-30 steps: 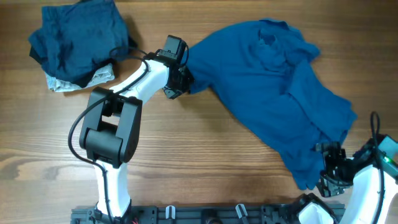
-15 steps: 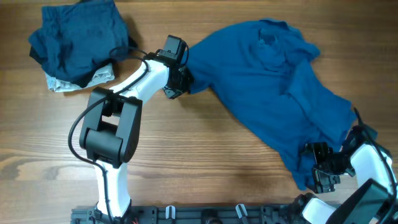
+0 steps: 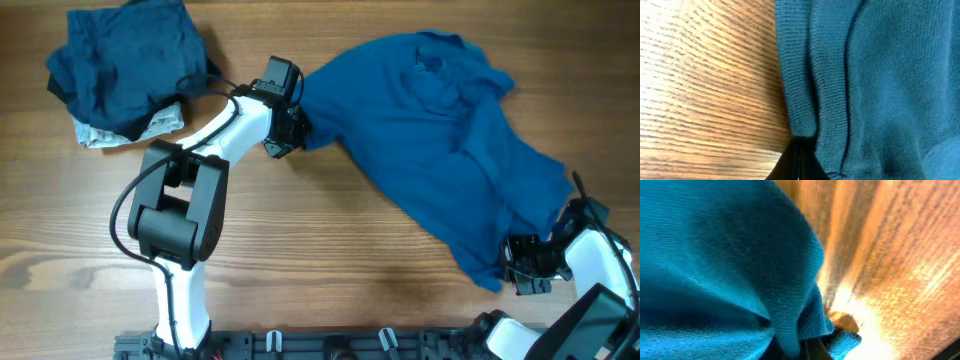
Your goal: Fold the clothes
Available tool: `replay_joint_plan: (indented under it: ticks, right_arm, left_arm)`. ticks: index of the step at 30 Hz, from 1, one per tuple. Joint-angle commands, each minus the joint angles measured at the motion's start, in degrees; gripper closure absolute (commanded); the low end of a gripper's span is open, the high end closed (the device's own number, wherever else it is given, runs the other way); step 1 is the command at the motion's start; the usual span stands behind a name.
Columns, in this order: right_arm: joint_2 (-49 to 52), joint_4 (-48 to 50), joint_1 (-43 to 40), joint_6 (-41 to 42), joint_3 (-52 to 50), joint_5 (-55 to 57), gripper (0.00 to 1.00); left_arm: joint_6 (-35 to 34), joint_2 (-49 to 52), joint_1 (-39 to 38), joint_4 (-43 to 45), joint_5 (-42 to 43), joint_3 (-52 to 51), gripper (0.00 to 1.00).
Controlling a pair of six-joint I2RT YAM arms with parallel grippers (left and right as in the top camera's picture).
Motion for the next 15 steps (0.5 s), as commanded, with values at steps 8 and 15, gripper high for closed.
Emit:
replay_joint_plan:
  ticks: [8, 15]
  right_arm:
    - [-2.2, -2.7, 0.3, -7.4, 13.4, -6.4, 0.96]
    - [-6.9, -8.3, 0.6, -16.5, 30.3, -18.3, 0.96]
  left_arm:
    - [7.5, -7.8, 0.0, -1.5, 1.0, 4.0, 0.96]
    - [10.4, -20.1, 0.0, -1.1, -2.3, 5.2, 0.96]
